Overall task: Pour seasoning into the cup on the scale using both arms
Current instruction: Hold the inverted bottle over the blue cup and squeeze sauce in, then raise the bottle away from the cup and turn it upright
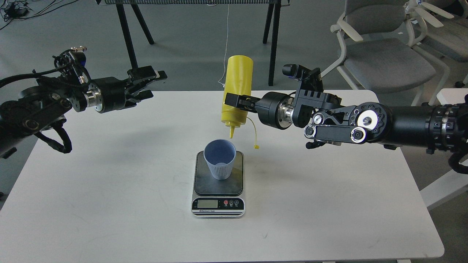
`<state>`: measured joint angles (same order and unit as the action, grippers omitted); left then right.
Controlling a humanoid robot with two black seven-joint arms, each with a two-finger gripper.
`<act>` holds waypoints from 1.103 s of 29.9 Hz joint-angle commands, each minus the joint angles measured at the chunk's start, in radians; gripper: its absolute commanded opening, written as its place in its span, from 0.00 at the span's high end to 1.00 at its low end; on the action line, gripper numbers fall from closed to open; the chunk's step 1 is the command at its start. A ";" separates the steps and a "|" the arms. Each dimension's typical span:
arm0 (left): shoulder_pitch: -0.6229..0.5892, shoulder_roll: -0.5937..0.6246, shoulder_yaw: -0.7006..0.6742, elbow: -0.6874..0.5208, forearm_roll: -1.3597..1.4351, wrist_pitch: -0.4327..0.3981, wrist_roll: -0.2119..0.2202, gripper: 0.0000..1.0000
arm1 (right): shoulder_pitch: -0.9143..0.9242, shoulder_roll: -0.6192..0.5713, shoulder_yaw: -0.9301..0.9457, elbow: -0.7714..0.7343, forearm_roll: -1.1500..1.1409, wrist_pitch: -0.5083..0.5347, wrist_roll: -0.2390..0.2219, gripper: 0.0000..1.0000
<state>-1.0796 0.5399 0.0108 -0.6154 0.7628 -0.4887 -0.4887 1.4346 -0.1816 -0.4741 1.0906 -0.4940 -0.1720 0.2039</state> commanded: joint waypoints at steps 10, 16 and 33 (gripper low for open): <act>0.010 0.002 0.000 0.000 0.001 0.000 0.000 0.01 | -0.049 0.027 0.002 -0.023 0.002 0.000 0.000 0.94; 0.010 0.002 0.000 0.000 0.001 0.000 0.000 0.01 | -0.065 0.028 0.003 -0.038 0.006 -0.001 0.000 0.94; 0.013 0.002 0.001 0.000 0.001 0.000 0.000 0.01 | -0.100 0.047 0.017 -0.058 0.017 -0.012 0.000 0.95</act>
<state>-1.0662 0.5419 0.0108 -0.6151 0.7640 -0.4887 -0.4887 1.3408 -0.1346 -0.4616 1.0325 -0.4810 -0.1791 0.2044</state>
